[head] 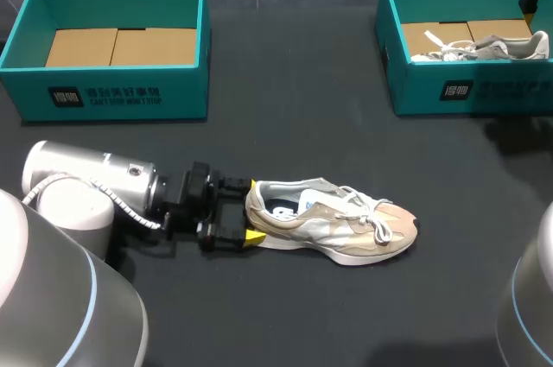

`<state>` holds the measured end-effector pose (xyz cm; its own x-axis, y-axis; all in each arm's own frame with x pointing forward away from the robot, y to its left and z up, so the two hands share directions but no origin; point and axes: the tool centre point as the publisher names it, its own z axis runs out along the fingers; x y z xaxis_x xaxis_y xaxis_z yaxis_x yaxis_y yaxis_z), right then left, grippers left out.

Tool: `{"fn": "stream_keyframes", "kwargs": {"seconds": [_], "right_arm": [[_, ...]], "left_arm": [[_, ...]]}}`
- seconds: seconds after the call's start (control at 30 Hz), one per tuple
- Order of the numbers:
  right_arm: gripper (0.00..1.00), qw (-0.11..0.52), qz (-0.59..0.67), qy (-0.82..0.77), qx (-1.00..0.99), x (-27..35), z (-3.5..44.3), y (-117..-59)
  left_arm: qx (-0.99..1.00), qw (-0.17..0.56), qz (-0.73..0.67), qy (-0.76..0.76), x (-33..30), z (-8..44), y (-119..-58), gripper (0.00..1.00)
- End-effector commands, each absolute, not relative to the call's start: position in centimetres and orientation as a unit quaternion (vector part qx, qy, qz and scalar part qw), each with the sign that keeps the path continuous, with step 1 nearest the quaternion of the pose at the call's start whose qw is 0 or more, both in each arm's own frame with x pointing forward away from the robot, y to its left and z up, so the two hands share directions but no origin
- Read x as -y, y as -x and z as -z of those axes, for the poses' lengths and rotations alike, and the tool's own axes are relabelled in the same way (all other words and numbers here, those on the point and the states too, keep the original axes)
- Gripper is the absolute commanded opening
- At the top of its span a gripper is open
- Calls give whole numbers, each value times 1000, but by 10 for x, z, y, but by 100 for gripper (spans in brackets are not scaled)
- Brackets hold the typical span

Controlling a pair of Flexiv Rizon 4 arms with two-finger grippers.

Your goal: Take the shoe out of the shoebox, open the shoe tongue, remove and reinsert the insole, then place the shoe into the shoebox

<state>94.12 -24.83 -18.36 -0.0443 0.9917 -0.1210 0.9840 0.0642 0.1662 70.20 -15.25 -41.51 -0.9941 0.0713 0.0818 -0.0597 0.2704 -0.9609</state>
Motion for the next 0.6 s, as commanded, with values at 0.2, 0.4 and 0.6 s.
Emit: {"fn": "stream_keyframes", "kwargs": {"seconds": [0.2, 0.4, 0.6], "right_arm": [[100, 102, -19, -684, -722, 248, 184, -940], [100, 102, -19, -684, -722, 248, 184, -940], [100, 102, -19, -684, -722, 248, 184, -940]], "left_arm": [[793, 64, -605, 12, 165, 419, -701, 100], [791, 68, -608, 16, 171, 417, -699, 100], [789, 70, -610, 19, 176, 417, -699, 100]]}}
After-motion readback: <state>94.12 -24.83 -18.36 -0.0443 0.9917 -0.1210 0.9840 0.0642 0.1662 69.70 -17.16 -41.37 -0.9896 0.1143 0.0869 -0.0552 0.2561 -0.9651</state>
